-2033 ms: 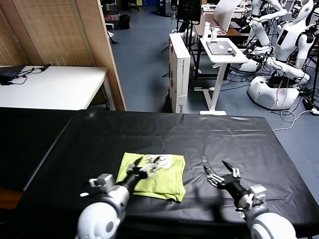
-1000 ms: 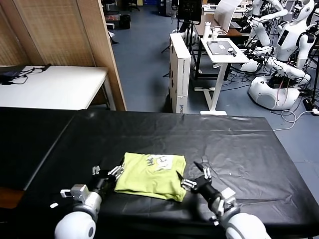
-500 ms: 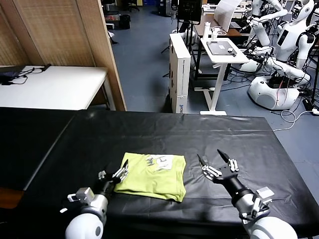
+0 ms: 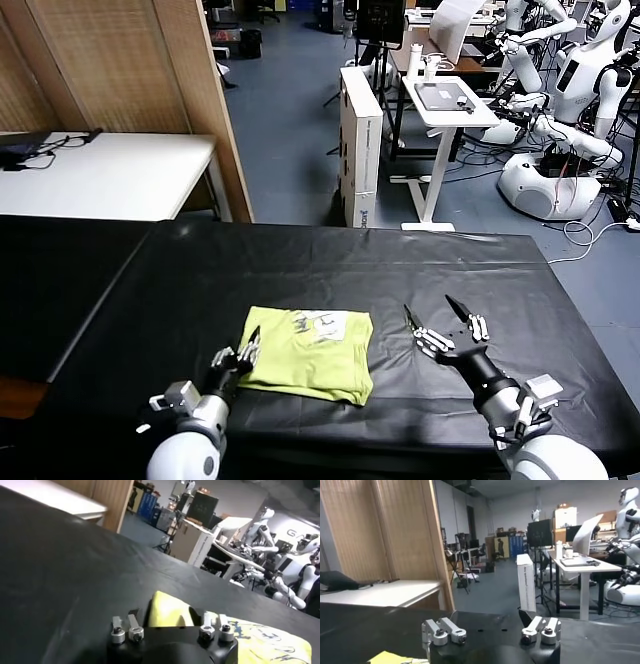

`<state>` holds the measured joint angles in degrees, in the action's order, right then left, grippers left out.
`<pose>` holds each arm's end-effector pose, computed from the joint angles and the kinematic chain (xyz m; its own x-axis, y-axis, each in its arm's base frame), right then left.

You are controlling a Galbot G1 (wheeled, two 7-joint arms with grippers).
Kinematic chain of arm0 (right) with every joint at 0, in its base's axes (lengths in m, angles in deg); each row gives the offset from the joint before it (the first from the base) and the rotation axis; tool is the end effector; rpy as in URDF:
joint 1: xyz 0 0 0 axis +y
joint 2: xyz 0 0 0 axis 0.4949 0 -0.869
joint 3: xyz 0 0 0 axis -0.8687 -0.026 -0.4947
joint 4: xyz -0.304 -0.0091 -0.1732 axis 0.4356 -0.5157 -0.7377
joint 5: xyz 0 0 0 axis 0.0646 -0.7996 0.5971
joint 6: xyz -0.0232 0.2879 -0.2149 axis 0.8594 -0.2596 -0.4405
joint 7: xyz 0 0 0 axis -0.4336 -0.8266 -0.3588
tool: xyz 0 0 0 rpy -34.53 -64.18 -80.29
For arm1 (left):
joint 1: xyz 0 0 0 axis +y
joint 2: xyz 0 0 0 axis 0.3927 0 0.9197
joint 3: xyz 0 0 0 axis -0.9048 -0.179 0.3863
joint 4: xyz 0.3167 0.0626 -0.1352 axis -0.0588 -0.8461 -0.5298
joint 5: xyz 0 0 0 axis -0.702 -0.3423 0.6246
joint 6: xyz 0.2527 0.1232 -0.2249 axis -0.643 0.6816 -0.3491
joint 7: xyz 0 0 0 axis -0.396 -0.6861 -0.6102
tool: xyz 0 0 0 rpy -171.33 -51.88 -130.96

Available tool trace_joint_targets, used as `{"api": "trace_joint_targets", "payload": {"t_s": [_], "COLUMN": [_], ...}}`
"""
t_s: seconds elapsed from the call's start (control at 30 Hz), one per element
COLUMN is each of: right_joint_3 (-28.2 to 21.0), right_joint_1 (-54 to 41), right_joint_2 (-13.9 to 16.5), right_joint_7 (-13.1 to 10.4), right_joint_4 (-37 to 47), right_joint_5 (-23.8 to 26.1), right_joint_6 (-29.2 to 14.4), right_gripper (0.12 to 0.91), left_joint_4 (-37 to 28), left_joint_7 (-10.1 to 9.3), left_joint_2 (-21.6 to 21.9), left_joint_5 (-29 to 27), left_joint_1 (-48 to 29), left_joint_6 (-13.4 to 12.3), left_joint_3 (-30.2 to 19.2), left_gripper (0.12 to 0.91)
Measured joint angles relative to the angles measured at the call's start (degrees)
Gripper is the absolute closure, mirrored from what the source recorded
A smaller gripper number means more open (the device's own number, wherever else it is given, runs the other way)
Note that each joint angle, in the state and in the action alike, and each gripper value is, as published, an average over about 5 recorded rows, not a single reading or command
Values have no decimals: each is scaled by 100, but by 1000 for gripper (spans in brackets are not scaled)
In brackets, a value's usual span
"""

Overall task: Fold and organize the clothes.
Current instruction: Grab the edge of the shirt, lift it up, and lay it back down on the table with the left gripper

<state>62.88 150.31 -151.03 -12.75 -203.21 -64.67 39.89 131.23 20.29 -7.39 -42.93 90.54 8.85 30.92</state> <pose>0.1837 -0.0653 -0.2092 -0.9507 -0.2931 0.1010 -0.2847 0.9544 0.0897 0.2193 0.0126 -0.3376 -0.9438 0.1408 0.2989 0.0084 0.9147 -0.4040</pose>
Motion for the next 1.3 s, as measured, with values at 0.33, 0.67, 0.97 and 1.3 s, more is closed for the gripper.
{"api": "trace_joint_targets", "payload": {"t_s": [0.33,0.67,0.97,1.3], "right_joint_3": [40,28,-95,-63], "right_joint_1": [-32,-112,-177,-52], "right_joint_2": [1,-111,-203,-224], "right_joint_7": [-8,-31,-42,-52], "right_joint_4": [141,366,477,392], "right_joint_5": [97,145,230,342], "right_joint_6": [-24,-62,-47,-30], "right_gripper": [118,118,118,118], "left_joint_4": [285,862,1504,1576], "left_joint_7": [-176,-6,-55,-461], "left_joint_2": [31,1151,2261,1568], "left_joint_5": [557,-228,-972,-707], "left_joint_1": [103,154,190,-47], "left_joint_6": [431,476,562,691], "left_joint_3": [95,1043,1964,301], "left_gripper": [858,862,862,862]}}
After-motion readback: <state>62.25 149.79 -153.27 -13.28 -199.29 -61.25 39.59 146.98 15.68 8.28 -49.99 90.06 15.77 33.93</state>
